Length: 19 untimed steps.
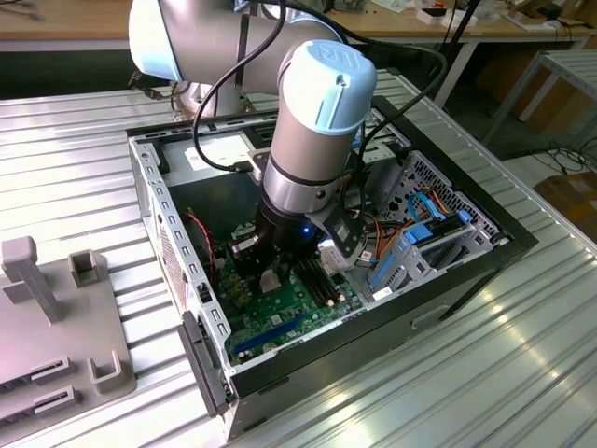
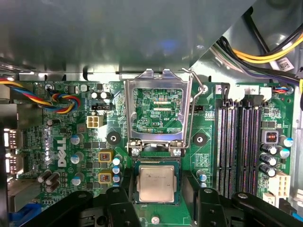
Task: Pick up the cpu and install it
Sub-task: 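Place the cpu into insertion slot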
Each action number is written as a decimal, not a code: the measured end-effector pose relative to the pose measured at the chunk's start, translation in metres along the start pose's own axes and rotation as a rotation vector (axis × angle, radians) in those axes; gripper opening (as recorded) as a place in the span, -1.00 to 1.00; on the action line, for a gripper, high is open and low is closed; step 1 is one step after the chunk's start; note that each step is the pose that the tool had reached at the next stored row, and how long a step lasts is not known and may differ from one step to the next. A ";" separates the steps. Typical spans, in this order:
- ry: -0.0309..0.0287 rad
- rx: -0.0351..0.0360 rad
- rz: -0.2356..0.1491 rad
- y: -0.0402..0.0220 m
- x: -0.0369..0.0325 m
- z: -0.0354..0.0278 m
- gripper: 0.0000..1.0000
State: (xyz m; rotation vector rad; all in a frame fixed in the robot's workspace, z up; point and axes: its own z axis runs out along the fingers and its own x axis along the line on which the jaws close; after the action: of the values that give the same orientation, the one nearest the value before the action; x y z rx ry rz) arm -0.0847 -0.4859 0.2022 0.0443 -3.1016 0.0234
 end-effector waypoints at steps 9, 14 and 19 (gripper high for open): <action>-0.0001 -0.0002 0.000 -0.0023 0.0028 0.0035 0.08; 0.0000 -0.0002 0.003 -0.0047 0.0031 0.0036 0.08; 0.0001 0.0000 0.003 -0.0051 0.0032 0.0014 0.08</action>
State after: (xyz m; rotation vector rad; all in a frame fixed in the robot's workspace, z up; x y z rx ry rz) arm -0.0877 -0.4911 0.2009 0.0397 -3.1016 0.0235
